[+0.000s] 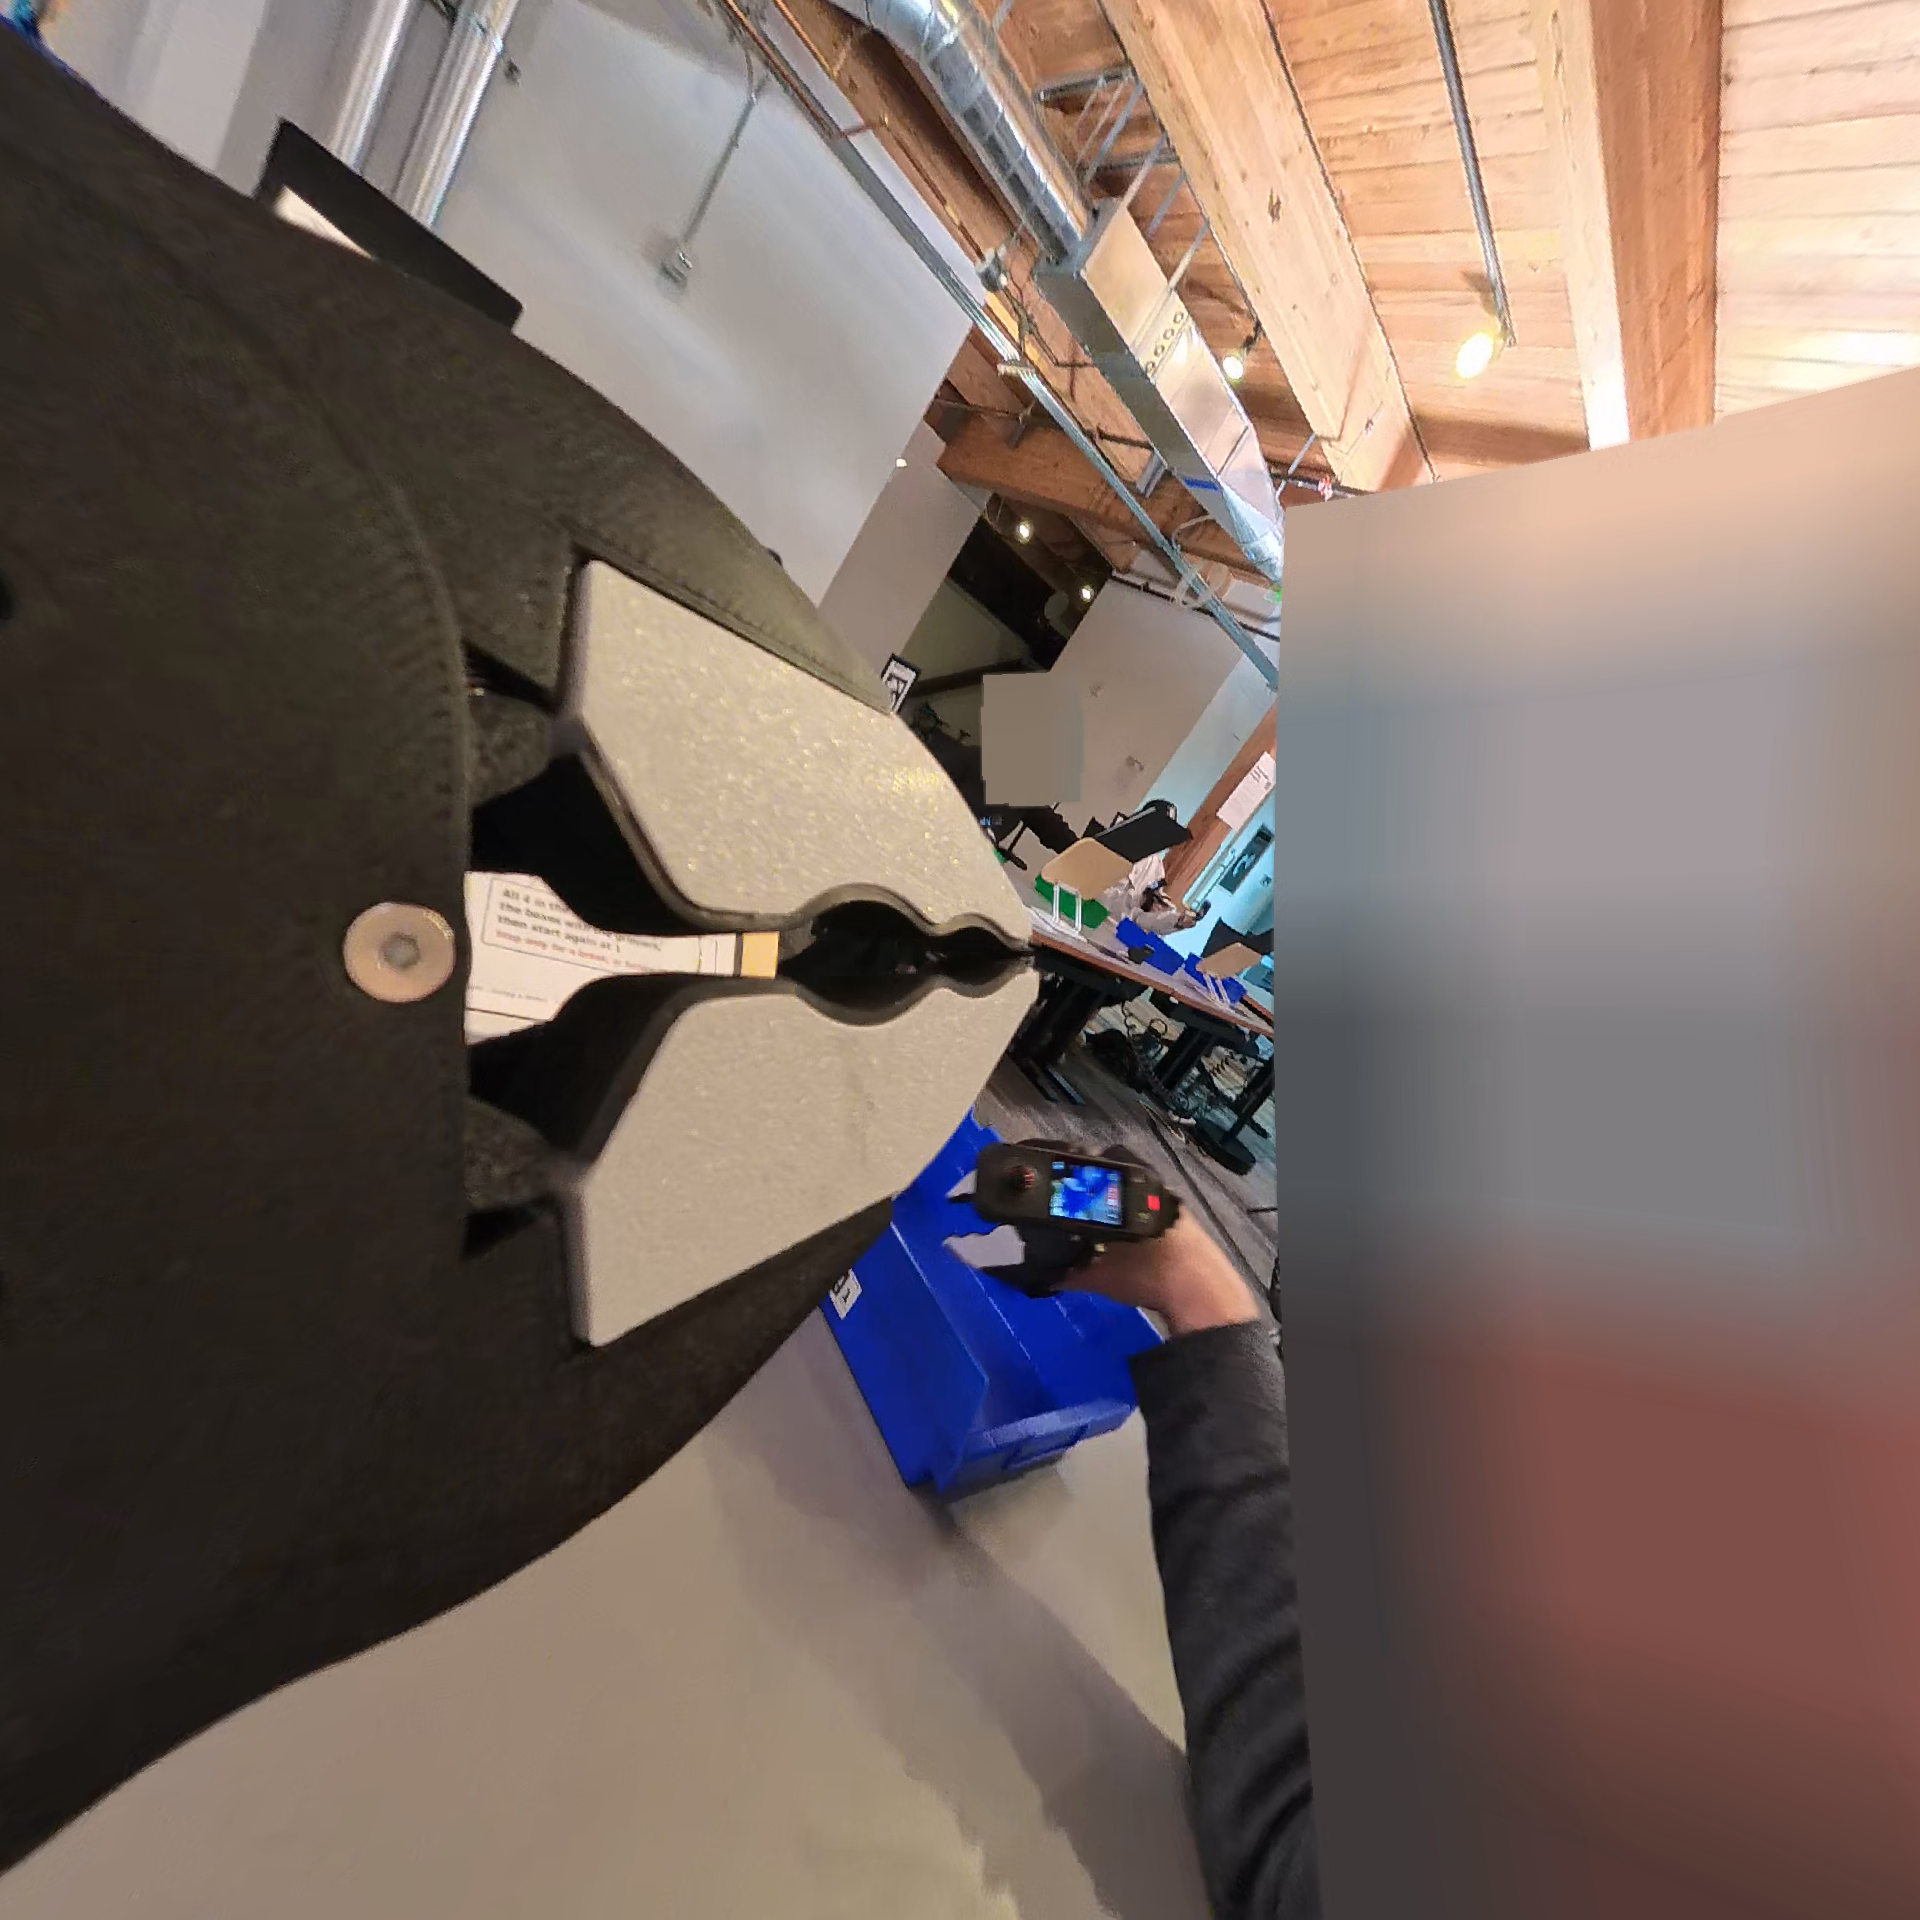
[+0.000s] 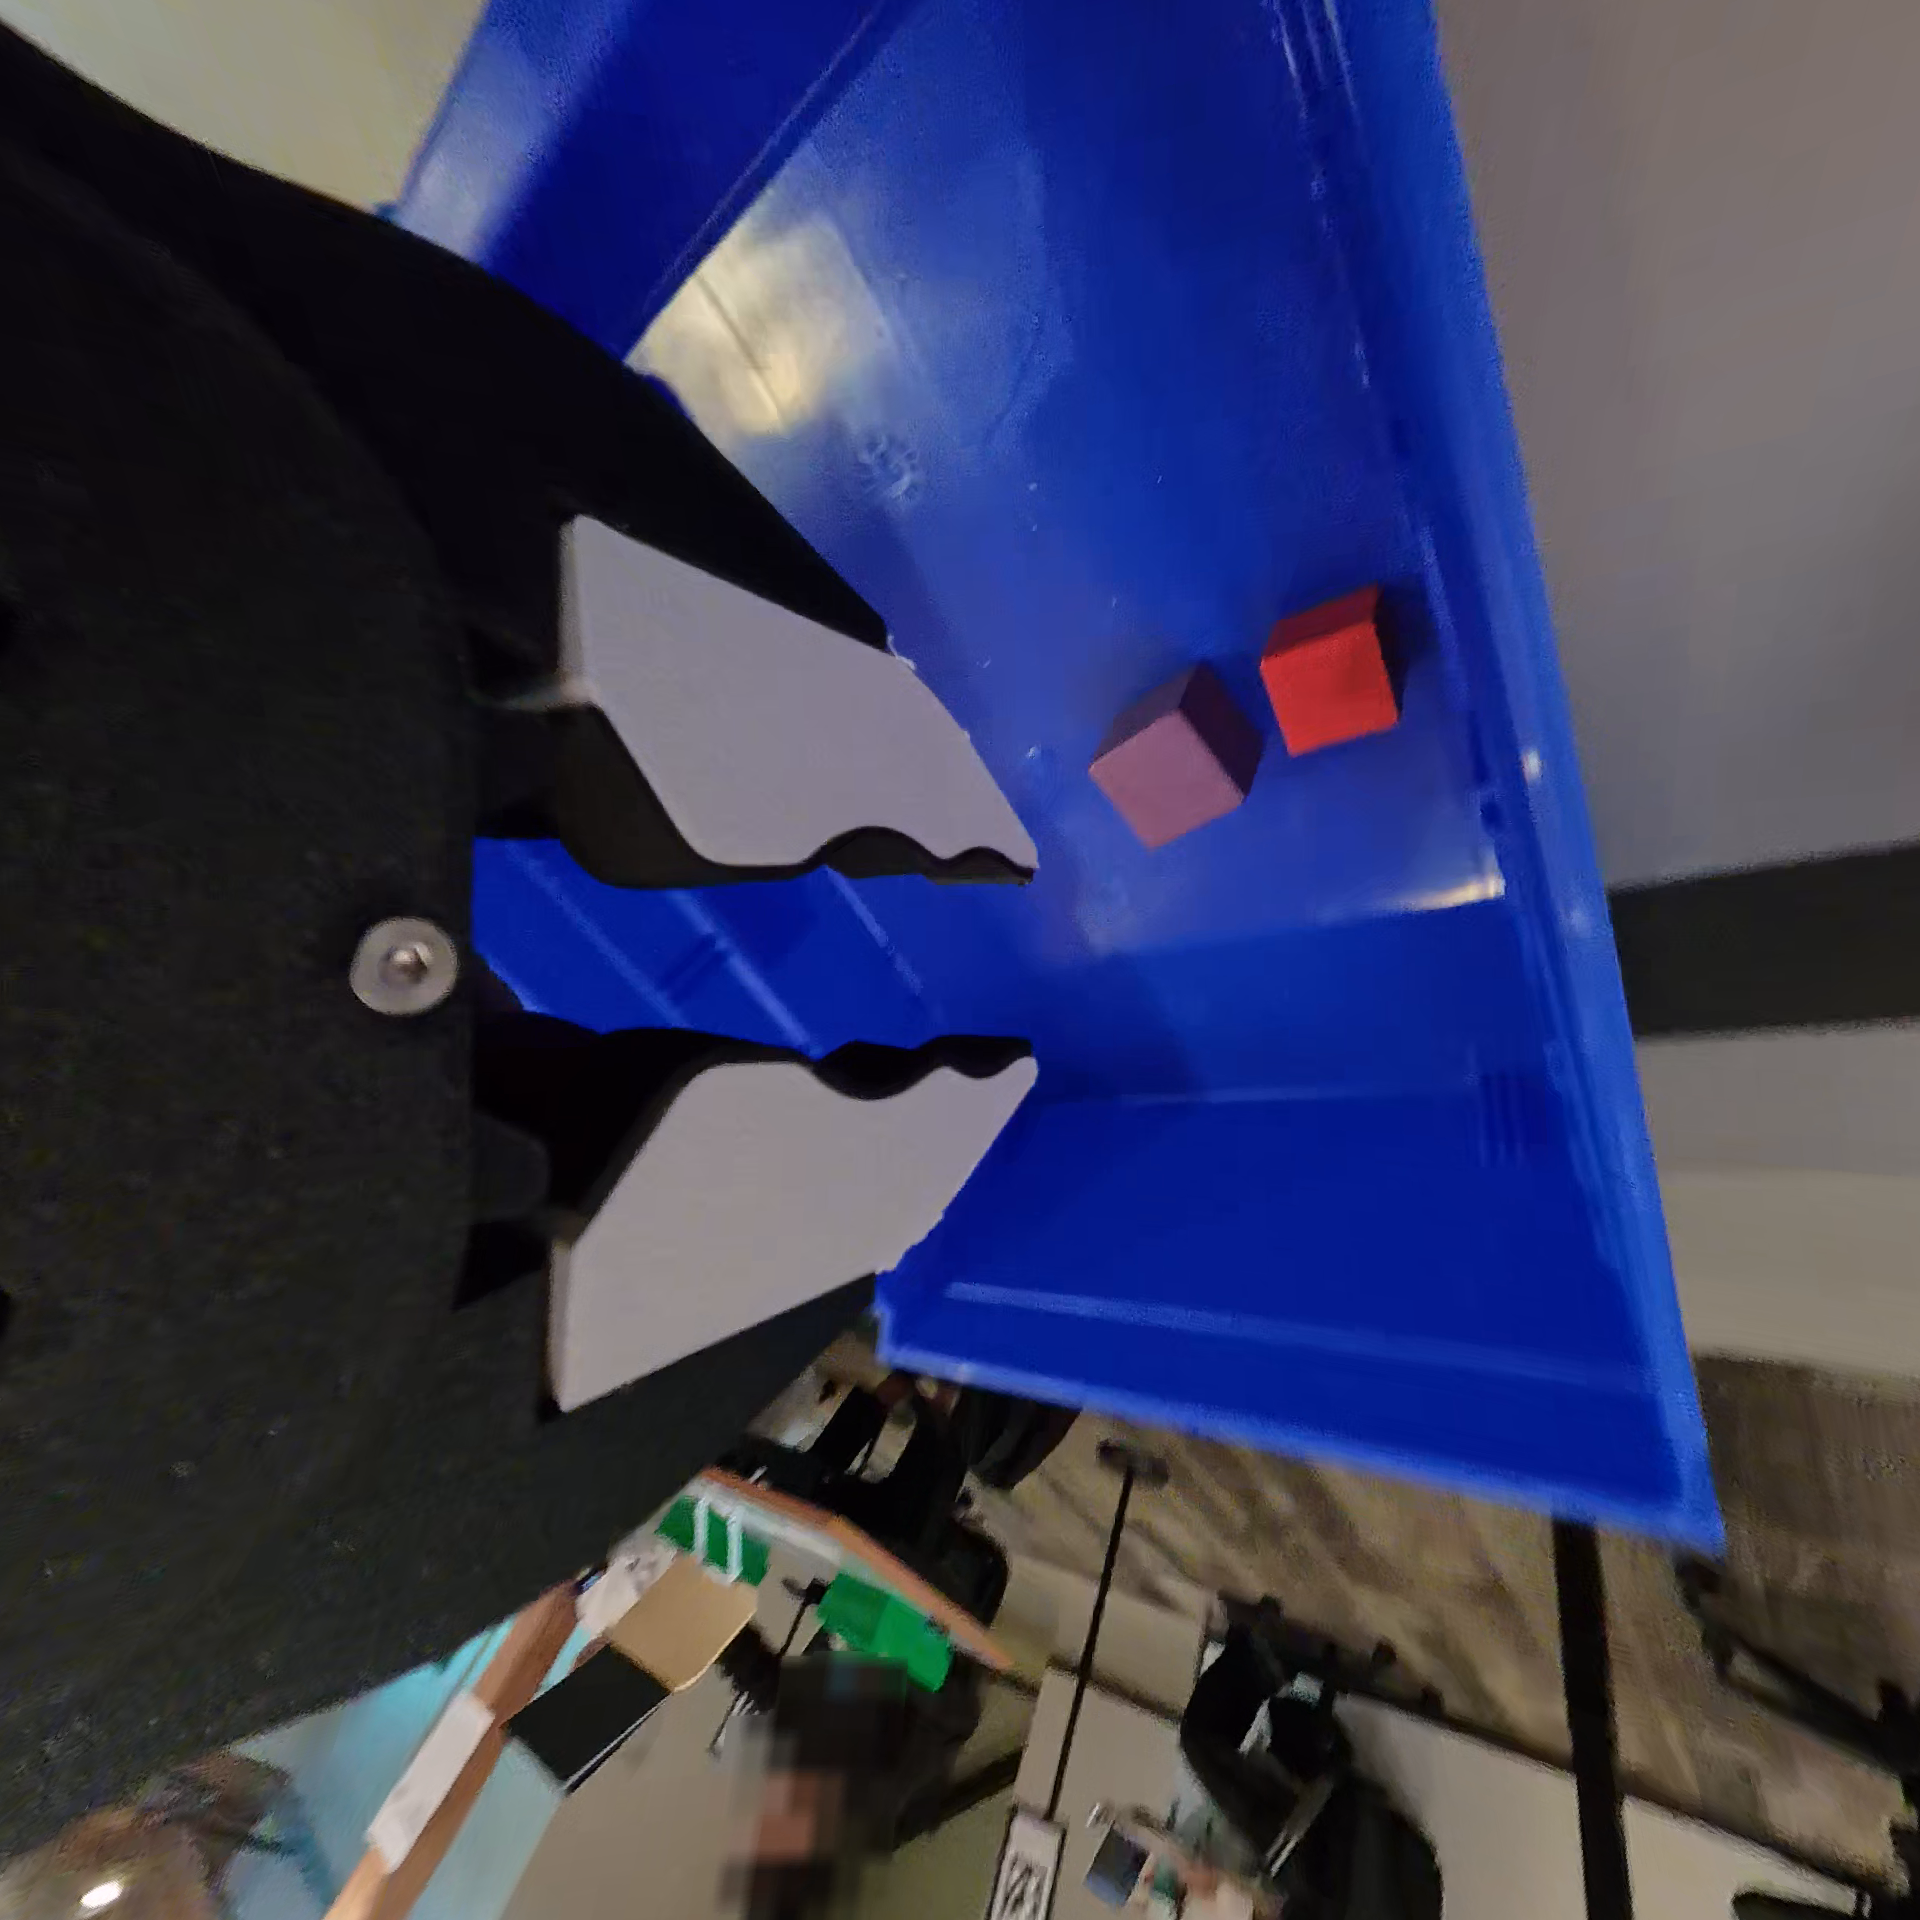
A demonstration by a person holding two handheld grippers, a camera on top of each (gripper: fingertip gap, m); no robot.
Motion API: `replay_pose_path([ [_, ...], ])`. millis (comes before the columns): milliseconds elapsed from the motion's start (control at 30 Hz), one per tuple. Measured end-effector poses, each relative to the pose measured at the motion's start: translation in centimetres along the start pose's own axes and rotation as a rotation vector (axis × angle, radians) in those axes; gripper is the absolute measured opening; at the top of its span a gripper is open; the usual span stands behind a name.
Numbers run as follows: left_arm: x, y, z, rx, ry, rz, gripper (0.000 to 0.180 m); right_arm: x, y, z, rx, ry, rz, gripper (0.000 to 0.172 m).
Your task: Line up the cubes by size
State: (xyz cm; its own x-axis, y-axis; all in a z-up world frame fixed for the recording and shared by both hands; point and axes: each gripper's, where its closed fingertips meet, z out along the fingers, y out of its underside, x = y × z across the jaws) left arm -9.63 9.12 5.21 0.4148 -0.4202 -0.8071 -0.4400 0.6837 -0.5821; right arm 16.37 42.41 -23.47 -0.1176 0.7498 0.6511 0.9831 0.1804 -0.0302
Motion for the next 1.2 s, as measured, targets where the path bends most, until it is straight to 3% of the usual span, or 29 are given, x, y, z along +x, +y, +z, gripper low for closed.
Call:
replay_pose_path([
  [167,-2.4,1.6,-1.9,-0.138,-0.121,-0.02,0.0,4.8,-2.4,-8.8,0.081,0.302,0.124,0.018],
  [300,-4.8,5.4,-5.7,-0.389,-0.254,-0.048,0.008,3.8,-7.4,-15.0,0.212,0.407,0.092,0.016],
  [433,-5.7,10.7,-10.0,-0.66,-0.311,-0.052,0.018,1.5,-14.4,-18.9,0.406,0.39,0.053,0.017],
  [600,-2.3,21.0,-16.1,-1.046,-0.093,-0.059,0.038,-0.9,-21.7,-21.0,0.525,0.341,-0.017,0.019],
  [767,1.2,30.0,-21.5,-1.22,0.109,-0.147,0.044,-2.6,-27.5,-21.0,0.62,0.247,-0.055,0.02],
  [867,3.6,34.7,-24.3,-1.341,0.224,-0.202,0.045,-4.6,-29.0,-20.3,0.653,0.168,-0.108,0.021],
  [1000,5.9,38.5,-26.7,-1.429,0.329,-0.248,0.049,-5.5,-29.7,-20.0,0.682,0.119,-0.135,0.021],
  [1200,7.3,41.6,-28.7,-1.527,0.393,-0.269,0.055,-6.7,-30.5,-20.8,0.749,0.069,-0.162,0.021],
])
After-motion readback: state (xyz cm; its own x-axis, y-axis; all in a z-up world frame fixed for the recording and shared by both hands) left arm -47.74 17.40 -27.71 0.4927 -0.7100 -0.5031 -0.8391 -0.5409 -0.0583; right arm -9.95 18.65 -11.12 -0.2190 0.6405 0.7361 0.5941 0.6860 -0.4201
